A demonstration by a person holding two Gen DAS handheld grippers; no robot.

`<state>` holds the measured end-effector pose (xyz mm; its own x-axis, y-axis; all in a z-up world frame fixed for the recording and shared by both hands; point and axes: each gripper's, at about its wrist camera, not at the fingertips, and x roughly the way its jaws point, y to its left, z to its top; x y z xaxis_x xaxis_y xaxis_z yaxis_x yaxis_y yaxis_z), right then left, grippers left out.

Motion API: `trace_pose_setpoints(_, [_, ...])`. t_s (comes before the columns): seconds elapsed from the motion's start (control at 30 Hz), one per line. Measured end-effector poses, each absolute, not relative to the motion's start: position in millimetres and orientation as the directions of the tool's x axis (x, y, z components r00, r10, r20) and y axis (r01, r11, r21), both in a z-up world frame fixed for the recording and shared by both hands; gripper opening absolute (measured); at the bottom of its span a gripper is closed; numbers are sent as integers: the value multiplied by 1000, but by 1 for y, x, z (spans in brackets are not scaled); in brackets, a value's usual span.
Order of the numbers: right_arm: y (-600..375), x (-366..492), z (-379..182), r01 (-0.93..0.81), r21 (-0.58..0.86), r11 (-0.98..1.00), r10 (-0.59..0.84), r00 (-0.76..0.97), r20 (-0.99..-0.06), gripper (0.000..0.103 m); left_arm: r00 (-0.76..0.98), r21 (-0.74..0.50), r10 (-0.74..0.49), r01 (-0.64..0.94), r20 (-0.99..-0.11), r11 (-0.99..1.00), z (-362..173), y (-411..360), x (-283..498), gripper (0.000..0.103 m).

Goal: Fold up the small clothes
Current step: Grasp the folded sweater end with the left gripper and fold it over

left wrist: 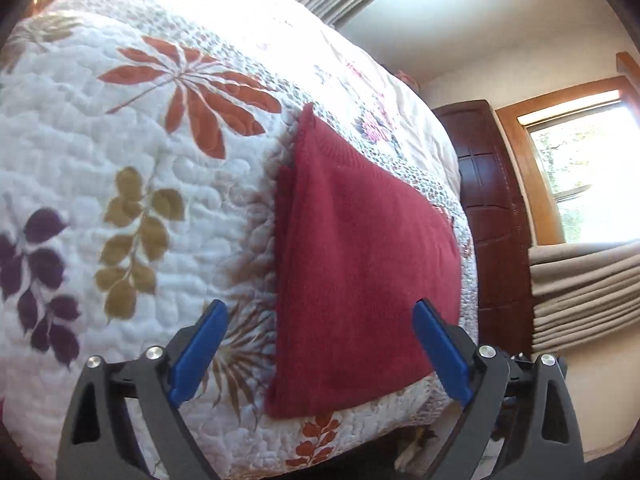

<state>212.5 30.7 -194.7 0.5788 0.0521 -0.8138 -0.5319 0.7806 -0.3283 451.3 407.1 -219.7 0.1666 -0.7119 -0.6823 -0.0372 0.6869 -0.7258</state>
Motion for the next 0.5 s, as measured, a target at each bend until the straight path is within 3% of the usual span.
trace_pose_setpoints(0.23, [211,192,-252,-677,-639,366,12,690,-724,68,52,-791,-789,-44,-612,610,-253,400,514,95])
trace_pose_setpoints(0.5, [268,218,-310,-675,-728,119,-75,725,-684,61,32,-838,-838,-57,-544,542,-267,412,512,95])
